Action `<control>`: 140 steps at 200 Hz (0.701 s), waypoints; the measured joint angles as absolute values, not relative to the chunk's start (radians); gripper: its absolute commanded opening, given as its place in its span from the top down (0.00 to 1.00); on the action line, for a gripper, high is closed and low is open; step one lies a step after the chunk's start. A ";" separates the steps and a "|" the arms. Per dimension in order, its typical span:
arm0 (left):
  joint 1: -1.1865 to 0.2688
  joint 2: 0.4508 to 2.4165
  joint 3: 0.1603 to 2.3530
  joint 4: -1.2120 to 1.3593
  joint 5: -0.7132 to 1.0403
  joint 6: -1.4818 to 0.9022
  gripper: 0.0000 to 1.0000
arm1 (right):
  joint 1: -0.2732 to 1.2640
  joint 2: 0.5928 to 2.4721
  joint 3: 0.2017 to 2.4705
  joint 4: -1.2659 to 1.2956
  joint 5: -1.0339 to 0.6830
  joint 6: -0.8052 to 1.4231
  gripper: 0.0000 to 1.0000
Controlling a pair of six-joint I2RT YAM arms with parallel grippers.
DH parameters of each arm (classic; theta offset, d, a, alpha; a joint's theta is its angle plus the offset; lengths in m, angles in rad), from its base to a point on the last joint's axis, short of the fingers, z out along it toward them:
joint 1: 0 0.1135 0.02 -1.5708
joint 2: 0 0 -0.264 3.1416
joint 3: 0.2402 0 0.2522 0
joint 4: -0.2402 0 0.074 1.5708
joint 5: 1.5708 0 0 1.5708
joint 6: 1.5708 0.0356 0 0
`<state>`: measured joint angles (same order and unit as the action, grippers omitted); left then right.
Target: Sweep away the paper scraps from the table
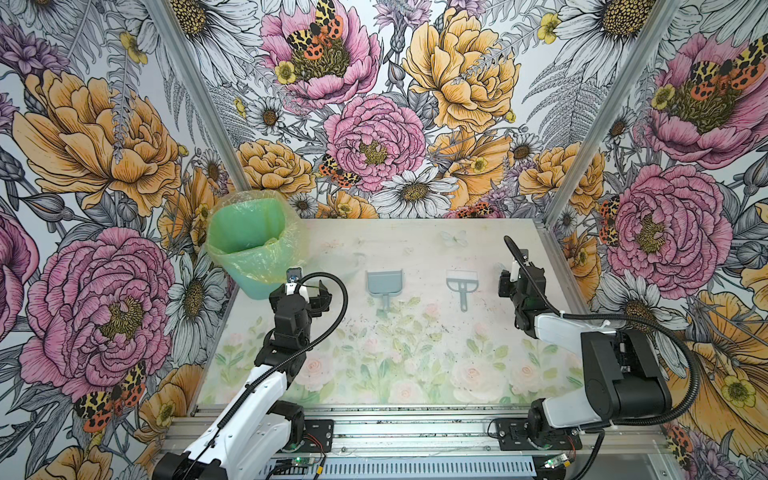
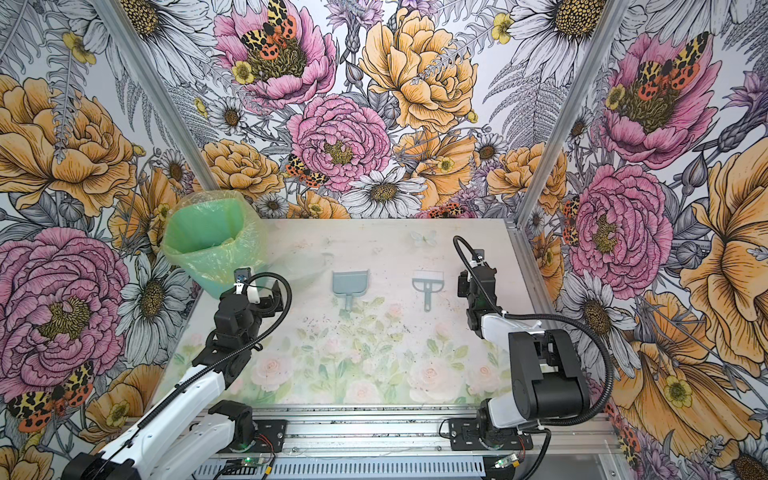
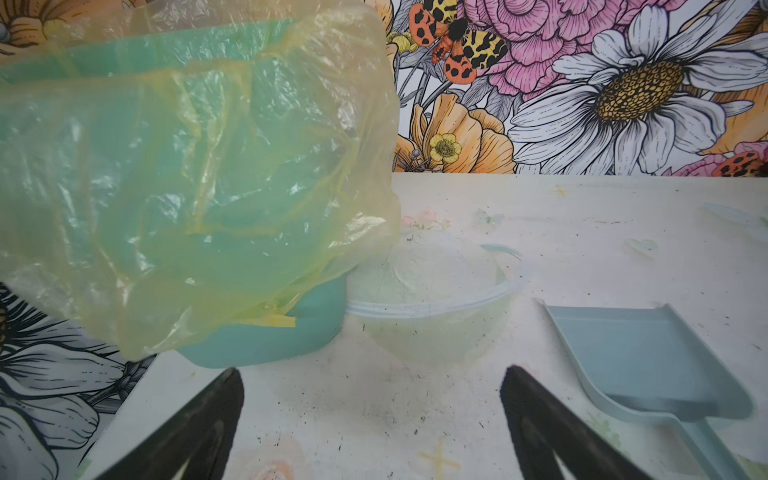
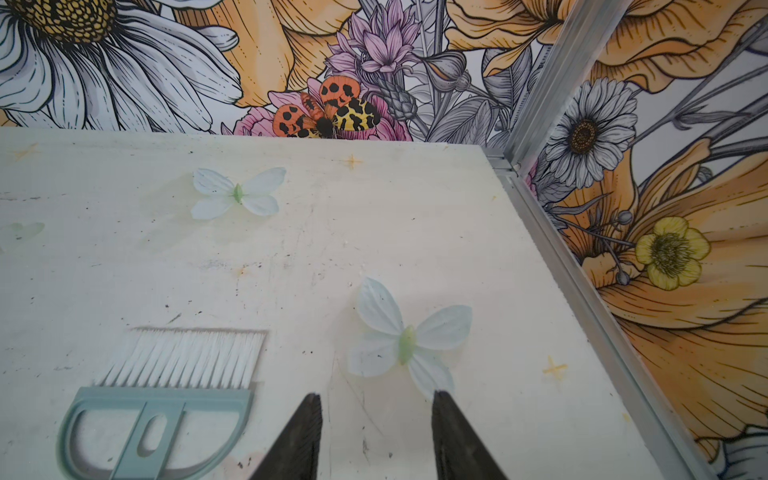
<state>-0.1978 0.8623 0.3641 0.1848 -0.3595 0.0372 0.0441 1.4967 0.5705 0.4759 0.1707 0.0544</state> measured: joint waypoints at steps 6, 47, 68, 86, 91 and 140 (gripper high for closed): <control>-0.185 0.872 0.347 0.212 -0.343 0.042 0.02 | 0.039 1.509 0.566 0.484 0.170 0.054 0.55; -0.106 0.958 0.276 0.404 -0.251 0.064 0.02 | 0.010 1.525 0.527 0.543 0.151 0.059 0.54; -0.078 1.011 0.253 0.508 -0.216 0.063 0.02 | -0.010 1.525 0.524 0.575 0.128 0.066 0.54; -0.064 1.077 0.249 0.582 -0.192 0.063 0.02 | -0.022 1.523 0.492 0.635 0.110 0.070 0.54; -0.060 1.097 0.249 0.603 -0.185 0.062 0.02 | -0.025 1.522 0.479 0.649 0.105 0.072 0.54; -0.023 1.267 0.250 0.761 -0.118 0.055 0.02 | -0.035 1.522 0.415 0.743 0.065 0.081 0.54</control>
<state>-0.0227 1.2667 0.2497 0.7609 -0.1177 0.0547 -0.0345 1.5215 0.4149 0.7433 0.0654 0.0811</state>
